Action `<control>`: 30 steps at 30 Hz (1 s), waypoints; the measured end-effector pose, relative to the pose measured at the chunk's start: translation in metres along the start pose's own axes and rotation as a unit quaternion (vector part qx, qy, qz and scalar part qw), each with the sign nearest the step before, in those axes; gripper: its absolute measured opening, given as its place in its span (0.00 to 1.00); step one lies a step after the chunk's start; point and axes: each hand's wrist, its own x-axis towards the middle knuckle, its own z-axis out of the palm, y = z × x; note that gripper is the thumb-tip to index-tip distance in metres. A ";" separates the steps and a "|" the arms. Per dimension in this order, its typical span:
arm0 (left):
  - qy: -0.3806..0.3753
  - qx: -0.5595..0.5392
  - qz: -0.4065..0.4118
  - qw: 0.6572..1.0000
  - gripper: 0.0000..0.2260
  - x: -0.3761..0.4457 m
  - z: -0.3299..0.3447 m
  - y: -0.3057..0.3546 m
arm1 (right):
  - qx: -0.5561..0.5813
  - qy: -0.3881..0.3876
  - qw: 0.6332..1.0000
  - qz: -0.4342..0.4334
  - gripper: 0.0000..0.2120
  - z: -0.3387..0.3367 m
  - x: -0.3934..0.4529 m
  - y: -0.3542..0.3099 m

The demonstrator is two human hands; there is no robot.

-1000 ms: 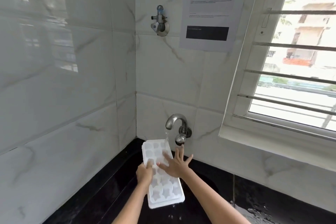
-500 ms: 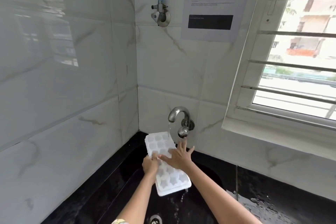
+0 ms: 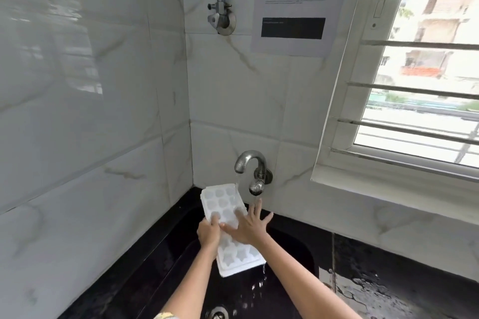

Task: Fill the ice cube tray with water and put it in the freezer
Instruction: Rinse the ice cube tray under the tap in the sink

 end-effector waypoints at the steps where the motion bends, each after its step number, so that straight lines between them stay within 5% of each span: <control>1: 0.009 0.004 0.002 1.000 0.14 0.001 -0.002 0.003 | 0.018 -0.014 1.000 -0.007 0.37 0.000 0.000 -0.001; 6: 0.060 -0.007 -0.007 0.998 0.19 0.016 -0.008 0.022 | 0.023 0.057 0.997 -0.045 0.51 0.004 -0.006 0.000; 11: 0.059 -0.011 0.013 0.998 0.19 0.009 0.002 0.038 | 0.082 0.063 0.994 -0.044 0.35 -0.008 -0.006 -0.002; 18: 0.064 -0.040 -0.002 0.997 0.18 0.005 0.008 0.037 | 0.033 0.079 0.994 -0.074 0.62 -0.015 -0.007 0.007; 26: 0.058 -0.013 0.006 0.998 0.19 0.003 0.001 0.042 | -0.038 0.082 0.991 -0.095 0.63 -0.018 -0.012 0.012; 30: 0.059 -0.023 0.000 0.998 0.19 0.002 -0.001 0.038 | -0.062 0.072 0.993 -0.064 0.54 -0.023 -0.013 0.007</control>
